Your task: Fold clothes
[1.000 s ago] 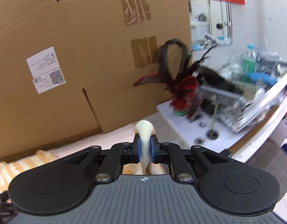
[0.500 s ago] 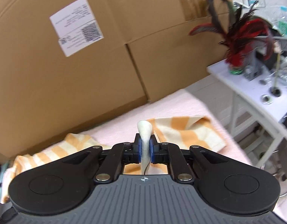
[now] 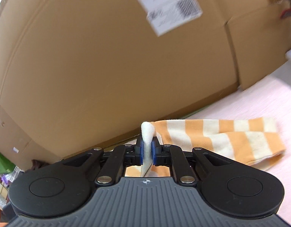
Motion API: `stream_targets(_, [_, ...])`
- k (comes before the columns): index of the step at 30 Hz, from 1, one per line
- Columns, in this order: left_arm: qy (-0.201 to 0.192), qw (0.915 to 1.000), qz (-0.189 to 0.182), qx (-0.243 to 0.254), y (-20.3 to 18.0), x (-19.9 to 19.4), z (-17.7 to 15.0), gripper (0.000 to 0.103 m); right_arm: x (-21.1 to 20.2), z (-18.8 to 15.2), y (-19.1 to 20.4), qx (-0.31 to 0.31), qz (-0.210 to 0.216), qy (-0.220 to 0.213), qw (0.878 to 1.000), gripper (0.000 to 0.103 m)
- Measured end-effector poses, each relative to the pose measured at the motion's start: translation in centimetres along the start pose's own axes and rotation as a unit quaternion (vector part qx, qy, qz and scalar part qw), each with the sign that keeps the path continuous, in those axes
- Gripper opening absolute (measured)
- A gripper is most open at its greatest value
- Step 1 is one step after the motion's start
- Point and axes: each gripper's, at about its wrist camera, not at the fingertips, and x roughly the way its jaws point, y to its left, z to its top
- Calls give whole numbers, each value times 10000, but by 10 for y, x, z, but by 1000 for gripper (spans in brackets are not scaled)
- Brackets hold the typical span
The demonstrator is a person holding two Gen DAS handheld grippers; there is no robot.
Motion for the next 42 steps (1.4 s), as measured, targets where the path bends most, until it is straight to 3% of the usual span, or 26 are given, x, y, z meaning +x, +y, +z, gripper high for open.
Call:
stream_targets(5, [613,9923,553,920,-24,20,-15,102,24,-3,32,-458,300,184,9983,10])
stream_targets(9, [946,9870,695,1096,-29,28,-23,102,27,6,75,-1012,688,234,9922,10])
stream_targets(14, [929,9866,570,1217,-36,29,-25,102,38,12,132,-1607,1008,432,9809,10])
stream_targets(19, [984,9896,534,906,-26,29,-22,102,62,2,174,-2605,1029,839,9563,10])
stream_targets(21, [1010,9900,507,842,-25,29,-21,102,69,4,180,-2815,1225,1037,9461,10])
stream_targets(23, [1007,9908,397,806,-27,27,-22,102,77,2,186,-3070,1550,1414,9283,14])
stream_targets(24, [995,9914,330,789,-28,25,-22,102,77,-1,191,-3252,1698,1566,9170,19])
stream_targets(25, [991,9918,286,749,-27,24,-22,102,78,-4,196,-3432,1842,1712,9050,35])
stream_targets(26, [992,9923,251,698,-26,24,-21,102,75,-6,201,-3617,1873,1674,8978,43])
stream_targets(27, [1003,9925,256,652,-26,25,-20,102,68,-8,204,-3702,1832,1483,8985,50])
stream_targets(29, [1002,9926,309,607,-23,26,-18,102,55,-11,211,-3862,1745,1100,8990,50])
stream_targets(33, [962,9927,460,569,-16,25,-14,102,11,-22,148,-2774,1059,433,9539,47])
stream_targets(36, [760,9943,652,366,-7,23,-8,102,-22,-30,101,-1912,526,-76,9801,47])
stream_targets(39, [535,9930,1040,176,6,20,-2,102,-55,-38,54,-1022,-11,-582,9931,48])
stream_targets(42, [328,9905,1339,15,16,18,0,102,-89,-89,-6,72,32,-671,9977,48])
